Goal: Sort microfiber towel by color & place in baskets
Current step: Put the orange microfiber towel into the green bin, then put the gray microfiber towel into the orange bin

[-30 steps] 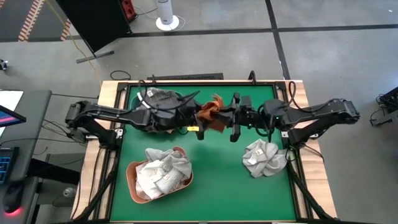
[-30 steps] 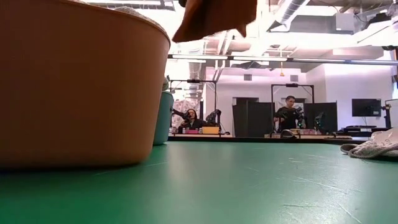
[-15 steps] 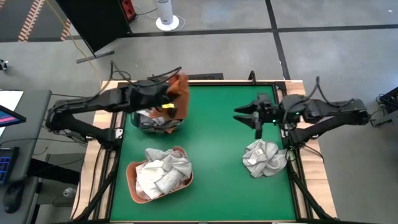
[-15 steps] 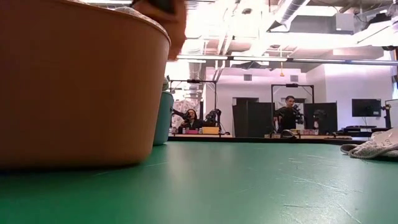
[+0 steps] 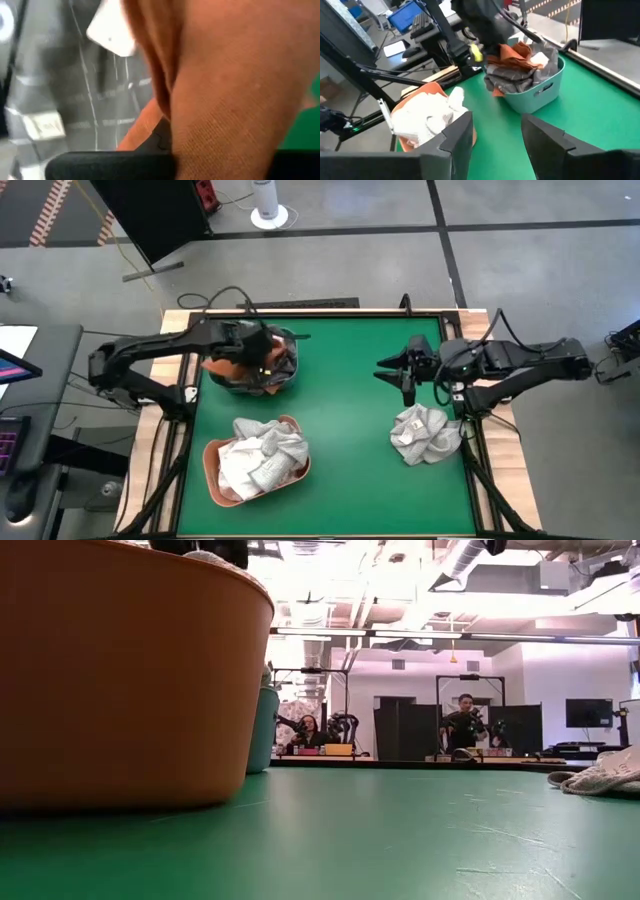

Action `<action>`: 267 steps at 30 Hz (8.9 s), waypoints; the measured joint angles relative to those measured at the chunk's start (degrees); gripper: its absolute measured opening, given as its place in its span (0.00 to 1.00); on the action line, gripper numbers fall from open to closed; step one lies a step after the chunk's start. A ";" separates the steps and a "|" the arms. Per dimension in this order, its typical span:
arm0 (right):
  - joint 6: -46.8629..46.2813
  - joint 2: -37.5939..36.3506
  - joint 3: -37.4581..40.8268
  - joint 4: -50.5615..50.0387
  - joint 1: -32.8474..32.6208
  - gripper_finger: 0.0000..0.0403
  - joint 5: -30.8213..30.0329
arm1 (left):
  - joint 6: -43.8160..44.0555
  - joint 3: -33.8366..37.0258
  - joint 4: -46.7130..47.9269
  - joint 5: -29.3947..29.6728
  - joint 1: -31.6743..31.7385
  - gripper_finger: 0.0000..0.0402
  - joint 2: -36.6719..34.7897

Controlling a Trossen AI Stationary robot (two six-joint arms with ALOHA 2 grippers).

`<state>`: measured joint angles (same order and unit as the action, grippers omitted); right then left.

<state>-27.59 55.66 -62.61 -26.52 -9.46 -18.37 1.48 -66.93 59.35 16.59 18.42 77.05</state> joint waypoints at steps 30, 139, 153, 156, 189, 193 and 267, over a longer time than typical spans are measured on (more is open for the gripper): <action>-10.99 1.07 0.00 -0.55 -3.62 0.45 0.04 | -10.70 4.16 -15.89 -6.21 13.21 0.04 15.92; 2.82 15.73 -1.61 30.46 6.07 0.13 8.89 | 14.47 4.43 -85.59 -11.30 -19.11 0.66 6.89; 1.16 6.98 -2.69 15.97 4.97 0.35 15.51 | 18.50 4.43 -65.53 -26.61 -18.55 0.03 -8.80; 0.20 3.37 -2.69 5.52 2.93 0.44 15.54 | 25.38 4.43 -62.18 -37.52 -18.65 0.03 -14.39; -11.41 -1.10 3.93 -27.06 -3.14 0.49 7.71 | 49.11 4.41 -14.60 -15.28 -48.41 0.03 5.28; -11.43 0.26 3.93 -27.00 -3.14 0.49 7.71 | 46.52 7.45 -20.84 -14.58 -47.78 0.02 6.58; -8.19 9.24 -8.91 -24.88 -10.65 0.49 -20.37 | 44.95 15.18 -24.18 1.66 -45.89 0.88 -23.56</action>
<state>-35.79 64.90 -71.51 -51.40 -20.12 -38.74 46.43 -51.75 35.16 18.25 -27.46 53.49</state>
